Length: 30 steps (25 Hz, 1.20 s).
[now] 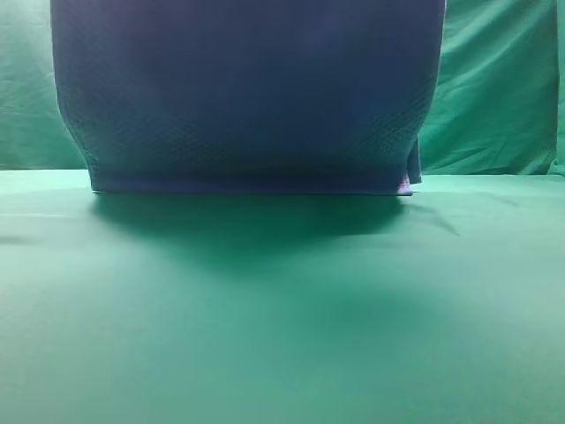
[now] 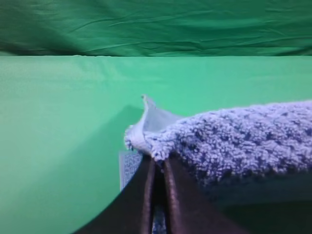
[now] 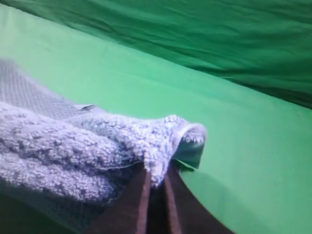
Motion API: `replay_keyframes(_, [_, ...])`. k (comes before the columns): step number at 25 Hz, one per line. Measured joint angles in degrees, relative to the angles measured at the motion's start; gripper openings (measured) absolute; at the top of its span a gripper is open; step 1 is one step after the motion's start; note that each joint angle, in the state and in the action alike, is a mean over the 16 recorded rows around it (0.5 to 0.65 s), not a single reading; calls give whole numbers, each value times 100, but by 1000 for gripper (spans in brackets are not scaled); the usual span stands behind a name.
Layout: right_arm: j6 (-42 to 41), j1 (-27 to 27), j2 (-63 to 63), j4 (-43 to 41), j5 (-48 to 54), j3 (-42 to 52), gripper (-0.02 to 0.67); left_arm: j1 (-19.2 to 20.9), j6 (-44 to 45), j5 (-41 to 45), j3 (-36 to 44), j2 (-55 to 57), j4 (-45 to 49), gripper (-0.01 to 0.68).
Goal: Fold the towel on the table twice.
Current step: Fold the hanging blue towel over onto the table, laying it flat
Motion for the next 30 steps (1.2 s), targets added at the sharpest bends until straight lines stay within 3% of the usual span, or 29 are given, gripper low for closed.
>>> replay_keyframes(10, [273,269,-831,32,125,1249,0,0,218,-367,2139,-1687,-508,0])
replay_keyframes(24, [1018,664,-3712,66,-1596,5976,0,0,1039,-354,4149,-3173,-1906,0])
replay_keyframes(30, [1434,1061,-4645,91,-1903,7479,0,0,1211,-162,4960,-3654,-2310,0])
